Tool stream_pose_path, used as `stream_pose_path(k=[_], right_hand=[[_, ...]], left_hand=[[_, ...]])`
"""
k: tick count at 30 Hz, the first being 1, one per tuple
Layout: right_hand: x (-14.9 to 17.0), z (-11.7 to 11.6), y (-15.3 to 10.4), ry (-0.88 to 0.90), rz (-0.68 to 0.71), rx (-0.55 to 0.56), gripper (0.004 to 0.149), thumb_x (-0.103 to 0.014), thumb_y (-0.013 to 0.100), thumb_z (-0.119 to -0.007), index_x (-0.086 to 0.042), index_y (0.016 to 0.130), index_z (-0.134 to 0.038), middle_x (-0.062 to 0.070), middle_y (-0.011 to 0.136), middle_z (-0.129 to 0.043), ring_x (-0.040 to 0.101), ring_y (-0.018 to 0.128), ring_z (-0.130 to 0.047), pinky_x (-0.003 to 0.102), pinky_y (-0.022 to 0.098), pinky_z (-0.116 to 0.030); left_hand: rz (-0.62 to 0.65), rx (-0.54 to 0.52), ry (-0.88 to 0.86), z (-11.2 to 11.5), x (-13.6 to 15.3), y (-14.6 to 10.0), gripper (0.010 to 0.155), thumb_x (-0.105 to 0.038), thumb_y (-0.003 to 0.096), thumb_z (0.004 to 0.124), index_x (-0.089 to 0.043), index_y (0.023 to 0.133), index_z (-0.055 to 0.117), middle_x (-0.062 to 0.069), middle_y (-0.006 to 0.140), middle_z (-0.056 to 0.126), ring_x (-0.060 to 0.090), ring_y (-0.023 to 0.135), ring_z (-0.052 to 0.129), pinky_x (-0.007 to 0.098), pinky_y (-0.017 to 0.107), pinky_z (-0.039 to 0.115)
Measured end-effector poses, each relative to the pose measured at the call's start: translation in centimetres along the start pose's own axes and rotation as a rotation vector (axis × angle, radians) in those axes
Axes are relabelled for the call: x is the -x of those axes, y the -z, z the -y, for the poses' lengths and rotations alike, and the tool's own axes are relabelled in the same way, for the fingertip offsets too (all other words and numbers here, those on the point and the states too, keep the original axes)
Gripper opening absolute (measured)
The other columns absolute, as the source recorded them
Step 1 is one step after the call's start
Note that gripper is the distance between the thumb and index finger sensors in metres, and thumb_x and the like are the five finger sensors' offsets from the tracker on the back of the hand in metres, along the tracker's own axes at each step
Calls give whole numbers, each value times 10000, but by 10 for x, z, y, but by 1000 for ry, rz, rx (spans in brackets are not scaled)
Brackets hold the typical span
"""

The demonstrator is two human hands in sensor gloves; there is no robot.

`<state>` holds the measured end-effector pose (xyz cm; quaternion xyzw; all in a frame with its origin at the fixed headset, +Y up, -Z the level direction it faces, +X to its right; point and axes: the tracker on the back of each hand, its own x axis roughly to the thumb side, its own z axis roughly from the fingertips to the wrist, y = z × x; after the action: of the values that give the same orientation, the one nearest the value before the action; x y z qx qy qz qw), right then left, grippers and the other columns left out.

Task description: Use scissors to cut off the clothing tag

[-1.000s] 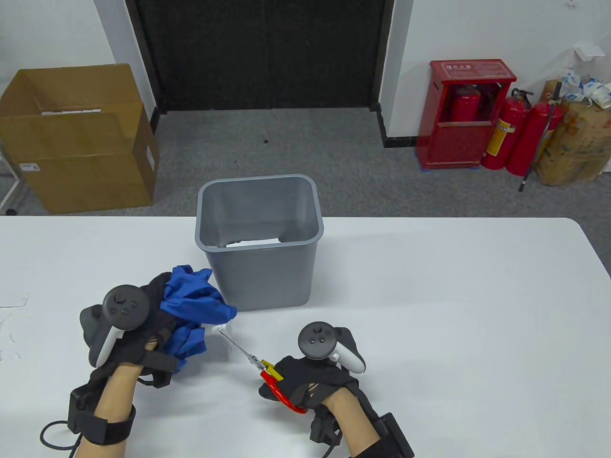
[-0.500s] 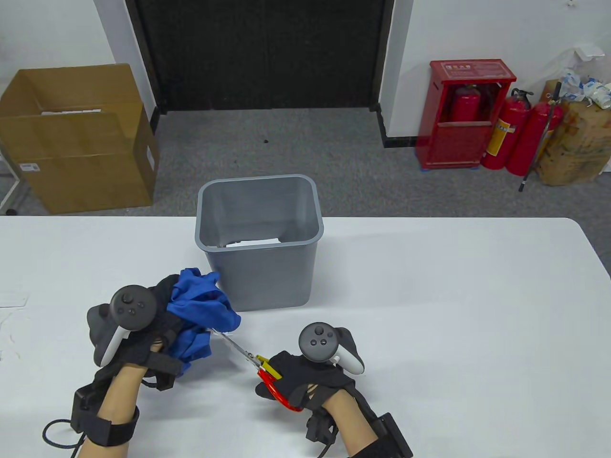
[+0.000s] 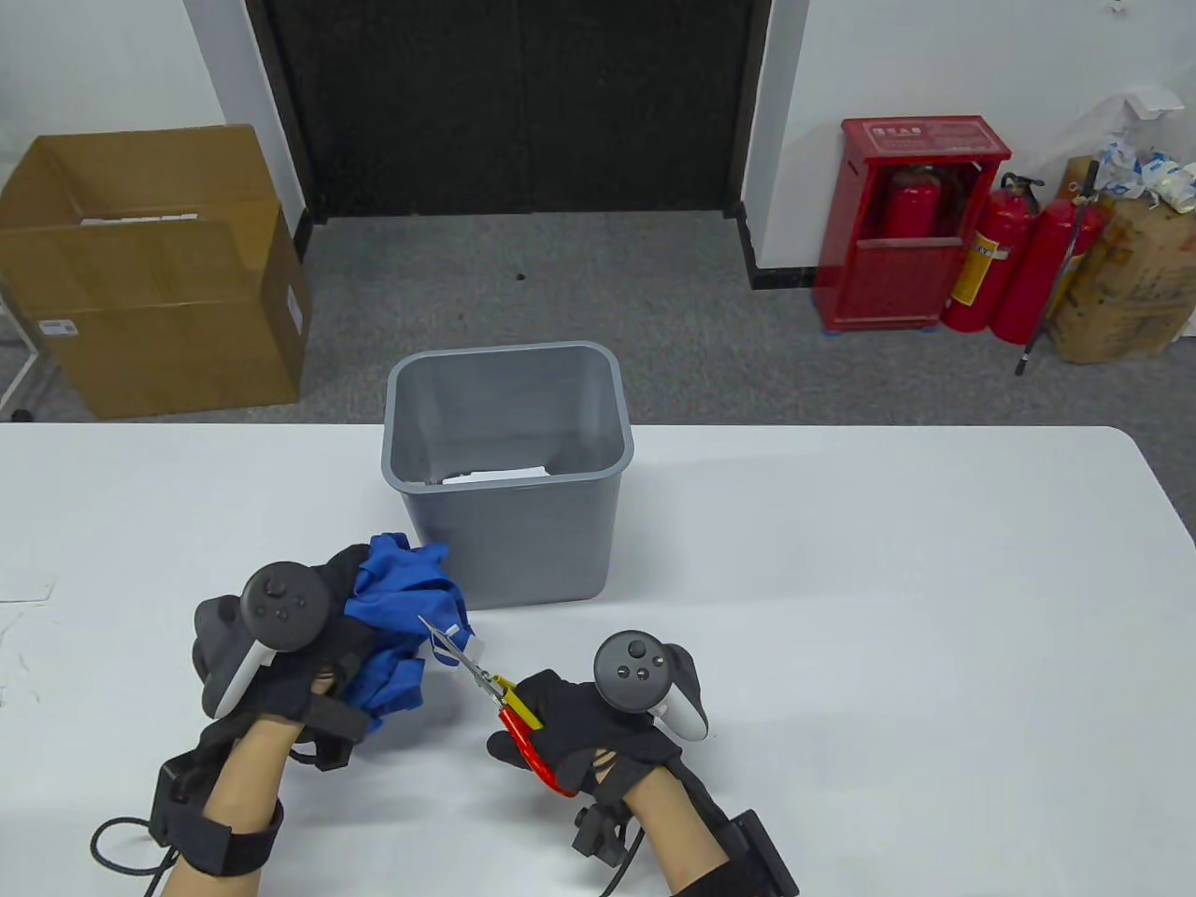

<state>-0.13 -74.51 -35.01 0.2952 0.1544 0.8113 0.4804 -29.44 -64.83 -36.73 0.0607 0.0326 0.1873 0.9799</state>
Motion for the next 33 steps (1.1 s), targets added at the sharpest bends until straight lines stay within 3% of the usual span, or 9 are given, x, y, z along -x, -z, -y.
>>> stream_pose_path(k=[16, 33], right_hand=[[1, 3, 0, -9, -13, 30, 728, -717, 303, -740, -108, 701, -711, 64, 558, -899, 276, 291, -955, 426, 124, -700], [2, 2, 1, -9, -29, -13, 722, -722, 289, -707, -115, 678, -714, 53, 535, -905, 276, 268, -946, 429, 117, -687]], left_hand=[[-2, -5, 4, -1, -1, -1, 645, -533, 509, 904, -377, 1075, 635, -20, 959, 855, 243, 787, 968, 679, 768, 561], [-4, -7, 8, -1, -1, -1, 646, -531, 510, 904, -375, 1075, 635, -19, 959, 856, 245, 787, 968, 680, 769, 558]])
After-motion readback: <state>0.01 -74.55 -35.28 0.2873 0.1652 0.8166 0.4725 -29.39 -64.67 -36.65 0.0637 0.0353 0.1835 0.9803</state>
